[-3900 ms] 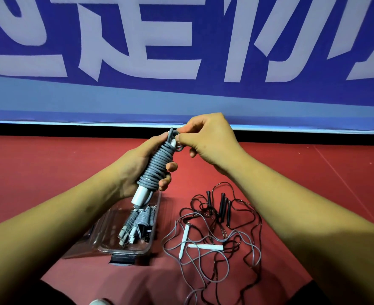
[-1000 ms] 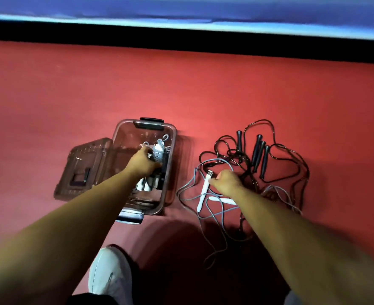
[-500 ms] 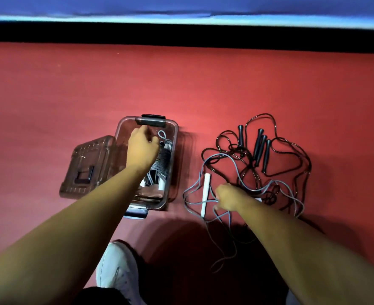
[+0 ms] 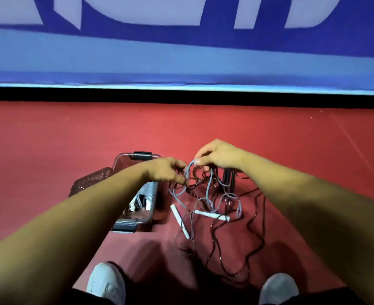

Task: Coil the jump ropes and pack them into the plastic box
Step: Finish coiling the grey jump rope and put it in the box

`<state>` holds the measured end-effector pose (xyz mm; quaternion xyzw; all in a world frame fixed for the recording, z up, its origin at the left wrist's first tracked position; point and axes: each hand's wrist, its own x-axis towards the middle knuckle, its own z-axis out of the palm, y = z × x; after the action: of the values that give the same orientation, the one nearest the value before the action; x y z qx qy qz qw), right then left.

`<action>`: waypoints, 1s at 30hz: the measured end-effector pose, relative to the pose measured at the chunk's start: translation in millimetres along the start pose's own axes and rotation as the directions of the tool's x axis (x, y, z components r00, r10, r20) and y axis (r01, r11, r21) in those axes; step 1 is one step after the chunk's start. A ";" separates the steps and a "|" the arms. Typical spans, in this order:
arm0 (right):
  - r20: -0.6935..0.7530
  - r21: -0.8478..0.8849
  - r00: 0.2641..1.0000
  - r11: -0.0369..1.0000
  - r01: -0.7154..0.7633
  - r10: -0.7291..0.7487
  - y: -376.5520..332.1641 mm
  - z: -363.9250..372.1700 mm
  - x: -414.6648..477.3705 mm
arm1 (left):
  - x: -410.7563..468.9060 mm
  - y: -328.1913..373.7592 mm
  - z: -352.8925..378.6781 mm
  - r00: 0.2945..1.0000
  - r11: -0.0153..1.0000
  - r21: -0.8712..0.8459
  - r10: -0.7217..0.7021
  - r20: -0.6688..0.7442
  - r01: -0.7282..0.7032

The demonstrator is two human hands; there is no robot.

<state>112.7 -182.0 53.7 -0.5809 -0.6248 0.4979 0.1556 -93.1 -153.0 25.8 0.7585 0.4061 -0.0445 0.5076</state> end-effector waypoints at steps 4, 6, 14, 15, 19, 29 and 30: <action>-0.163 0.064 0.979 0.989 0.133 -0.121 -54.5 -29.1 -47.3 | -31.5 45.8 -20.1 0.996 0.998 -0.015 0.064 -0.065 -0.065; -0.259 0.127 0.956 0.976 0.177 -0.140 -74.0 -37.1 -68.1 | -49.8 68.0 -34.6 0.990 0.995 0.038 0.098 -0.096 -0.095; -0.411 0.035 0.891 0.974 0.226 -0.192 -93.3 -44.6 -109.0 | -117.7 100.9 -52.1 0.964 0.965 -0.119 0.213 -0.159 -0.233; -0.401 0.007 0.894 0.976 0.220 -0.199 -92.6 -46.4 -110.7 | -123.0 100.9 -52.4 0.968 0.962 -0.153 0.207 -0.139 -0.228; -0.316 -0.047 0.933 0.985 0.166 -0.173 -82.8 -54.9 -113.1 | -127.7 105.1 -59.5 0.941 0.956 -0.169 0.186 -0.282 -0.239; -0.251 0.052 0.944 0.970 0.236 -0.216 -100.0 -46.4 -107.7 | -124.0 98.8 -78.0 0.935 0.978 0.004 0.199 -0.292 -0.207; -0.270 0.080 0.940 0.968 0.239 -0.209 -102.5 -44.7 -107.2 | -123.2 98.2 -77.3 0.964 0.984 0.064 0.177 -0.198 -0.167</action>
<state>118.3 -239.1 197.6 -0.5565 -0.6322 0.4308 0.3241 -136.8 -176.2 194.2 0.8032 0.3871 0.0679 0.4477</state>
